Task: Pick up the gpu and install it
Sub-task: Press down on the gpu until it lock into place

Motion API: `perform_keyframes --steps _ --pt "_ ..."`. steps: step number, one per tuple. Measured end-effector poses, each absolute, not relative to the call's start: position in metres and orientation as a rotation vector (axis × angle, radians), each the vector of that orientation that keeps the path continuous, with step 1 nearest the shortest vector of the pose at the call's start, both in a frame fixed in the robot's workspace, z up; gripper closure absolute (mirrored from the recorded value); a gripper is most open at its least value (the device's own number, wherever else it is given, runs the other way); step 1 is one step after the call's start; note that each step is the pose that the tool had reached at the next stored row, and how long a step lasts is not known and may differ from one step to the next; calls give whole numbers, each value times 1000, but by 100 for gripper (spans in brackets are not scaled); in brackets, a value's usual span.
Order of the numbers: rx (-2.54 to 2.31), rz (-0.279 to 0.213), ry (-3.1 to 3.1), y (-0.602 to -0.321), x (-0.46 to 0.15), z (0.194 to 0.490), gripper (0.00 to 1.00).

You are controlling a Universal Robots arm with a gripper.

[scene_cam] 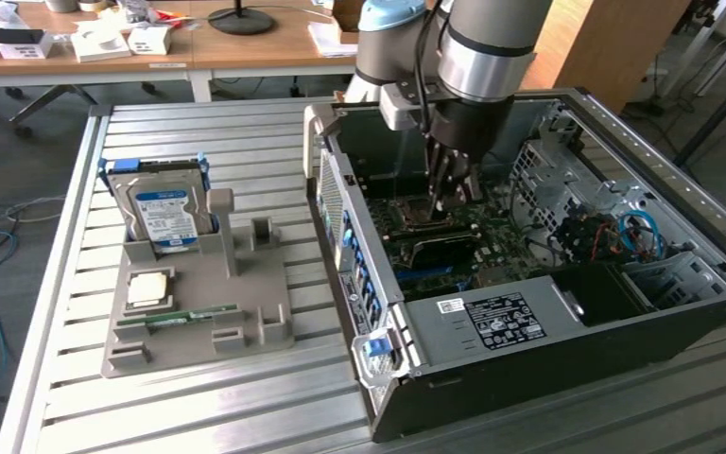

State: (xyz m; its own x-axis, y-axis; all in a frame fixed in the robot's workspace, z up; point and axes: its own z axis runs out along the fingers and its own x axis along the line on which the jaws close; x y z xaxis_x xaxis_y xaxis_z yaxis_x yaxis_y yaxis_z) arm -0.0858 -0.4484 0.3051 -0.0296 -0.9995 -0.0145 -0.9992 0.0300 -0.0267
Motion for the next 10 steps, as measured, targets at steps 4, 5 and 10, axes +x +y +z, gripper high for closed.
perform_keyframes --steps 4,5,10 --pt "-2168 -14 2233 -448 -87 300 89" --pt "-2168 -14 2233 -448 -87 300 89" --pt "-2168 -14 2233 -448 -89 300 89"
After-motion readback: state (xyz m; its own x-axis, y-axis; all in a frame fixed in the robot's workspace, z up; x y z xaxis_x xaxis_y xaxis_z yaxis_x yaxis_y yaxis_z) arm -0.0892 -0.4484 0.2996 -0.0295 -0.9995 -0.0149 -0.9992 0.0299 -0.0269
